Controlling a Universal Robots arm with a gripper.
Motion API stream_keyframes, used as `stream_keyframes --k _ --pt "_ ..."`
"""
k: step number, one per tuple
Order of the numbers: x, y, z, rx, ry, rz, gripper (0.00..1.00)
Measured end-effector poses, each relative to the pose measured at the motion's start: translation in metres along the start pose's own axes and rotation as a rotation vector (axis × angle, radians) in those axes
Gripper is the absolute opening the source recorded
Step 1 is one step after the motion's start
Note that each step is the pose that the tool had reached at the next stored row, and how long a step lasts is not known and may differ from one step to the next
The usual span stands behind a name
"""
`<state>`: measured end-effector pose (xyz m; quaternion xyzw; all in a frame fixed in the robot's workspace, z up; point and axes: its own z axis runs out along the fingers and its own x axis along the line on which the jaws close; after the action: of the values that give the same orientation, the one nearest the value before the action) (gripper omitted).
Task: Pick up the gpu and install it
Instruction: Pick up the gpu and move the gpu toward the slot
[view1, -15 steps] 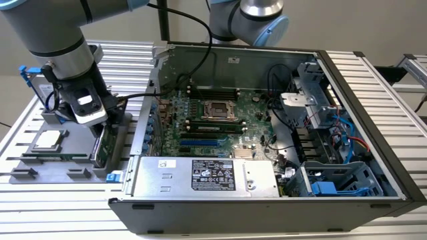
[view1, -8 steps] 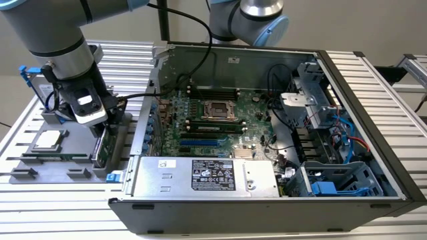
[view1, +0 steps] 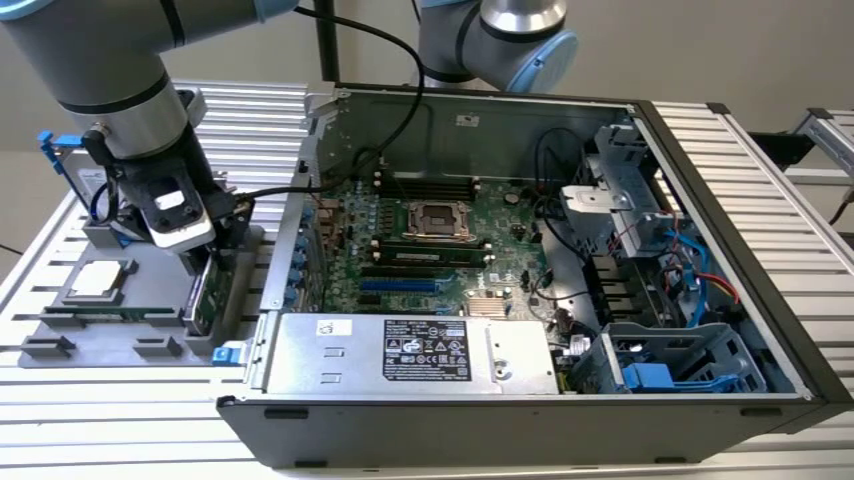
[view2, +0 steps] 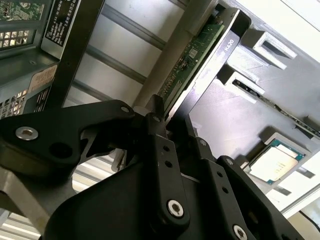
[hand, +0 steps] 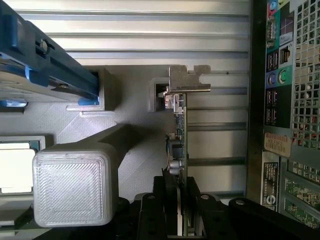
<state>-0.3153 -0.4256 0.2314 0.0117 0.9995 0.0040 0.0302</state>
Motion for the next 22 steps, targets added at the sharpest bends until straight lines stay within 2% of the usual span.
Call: stream_keyframes --k 11,22 --pt "0.0000 -0.0005 -0.0006 0.0000 -0.0002 0.000 0.00" --pt "-0.0007 -0.0003 -0.0111 0.0000 0.0000 0.000 0.00"
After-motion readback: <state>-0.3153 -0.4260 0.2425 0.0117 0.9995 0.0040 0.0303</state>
